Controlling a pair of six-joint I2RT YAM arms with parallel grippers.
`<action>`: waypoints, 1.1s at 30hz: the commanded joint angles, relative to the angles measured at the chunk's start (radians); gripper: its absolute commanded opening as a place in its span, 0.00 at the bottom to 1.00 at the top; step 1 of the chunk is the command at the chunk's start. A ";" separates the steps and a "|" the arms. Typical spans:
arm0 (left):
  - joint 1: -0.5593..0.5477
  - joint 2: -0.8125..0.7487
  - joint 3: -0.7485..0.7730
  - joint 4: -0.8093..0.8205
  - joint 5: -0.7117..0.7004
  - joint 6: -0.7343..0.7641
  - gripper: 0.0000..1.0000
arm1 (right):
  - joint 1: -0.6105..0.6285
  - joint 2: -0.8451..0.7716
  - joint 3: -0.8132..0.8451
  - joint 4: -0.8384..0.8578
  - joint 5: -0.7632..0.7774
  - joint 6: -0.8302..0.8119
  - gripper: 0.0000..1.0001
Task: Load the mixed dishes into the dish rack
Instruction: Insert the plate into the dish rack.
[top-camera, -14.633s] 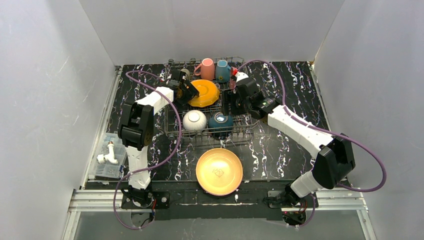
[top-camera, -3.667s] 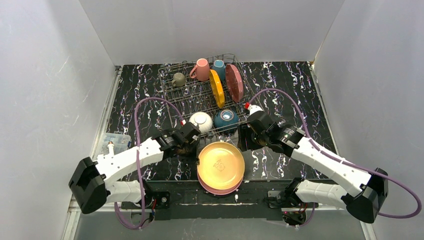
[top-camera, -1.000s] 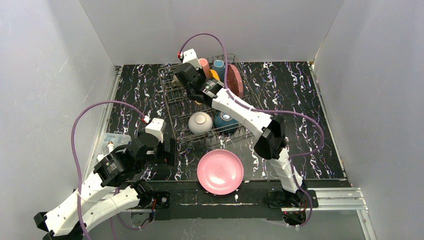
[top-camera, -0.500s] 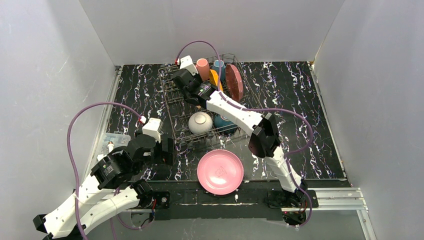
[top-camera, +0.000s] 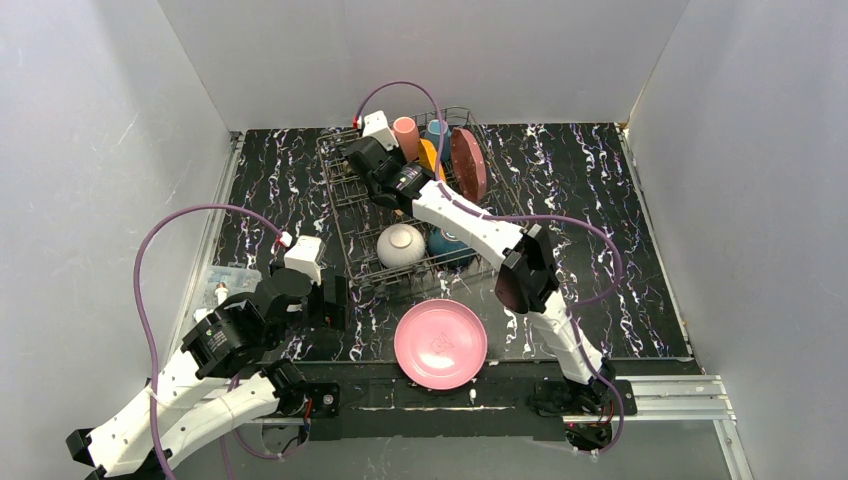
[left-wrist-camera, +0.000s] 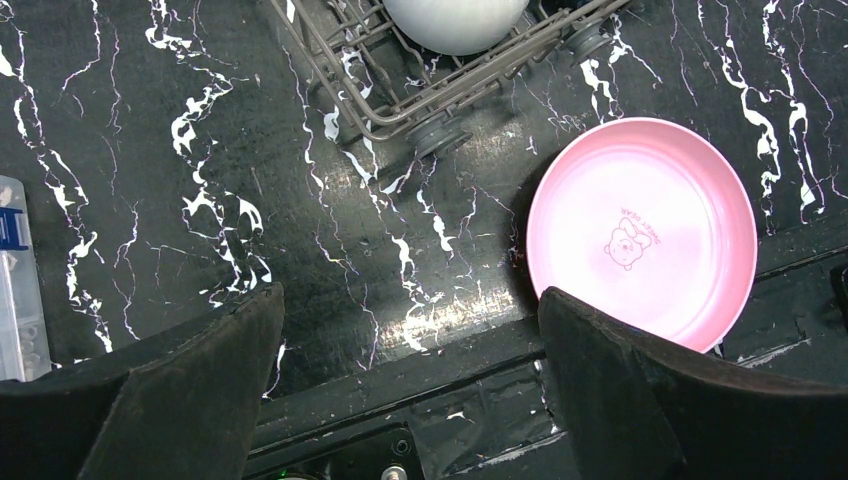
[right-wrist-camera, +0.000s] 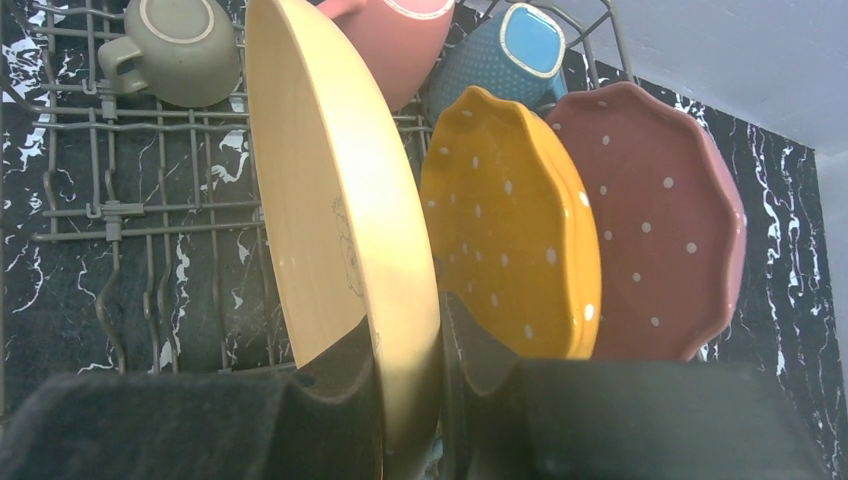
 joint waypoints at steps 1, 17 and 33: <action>0.004 -0.006 -0.015 -0.004 -0.035 -0.002 0.98 | -0.004 0.033 0.063 0.037 0.043 0.038 0.01; 0.005 -0.014 -0.015 -0.006 -0.038 -0.003 0.98 | -0.003 0.066 0.052 0.009 0.024 0.113 0.01; 0.005 -0.025 -0.016 -0.006 -0.039 -0.003 0.98 | -0.002 0.067 0.060 0.004 -0.018 0.163 0.49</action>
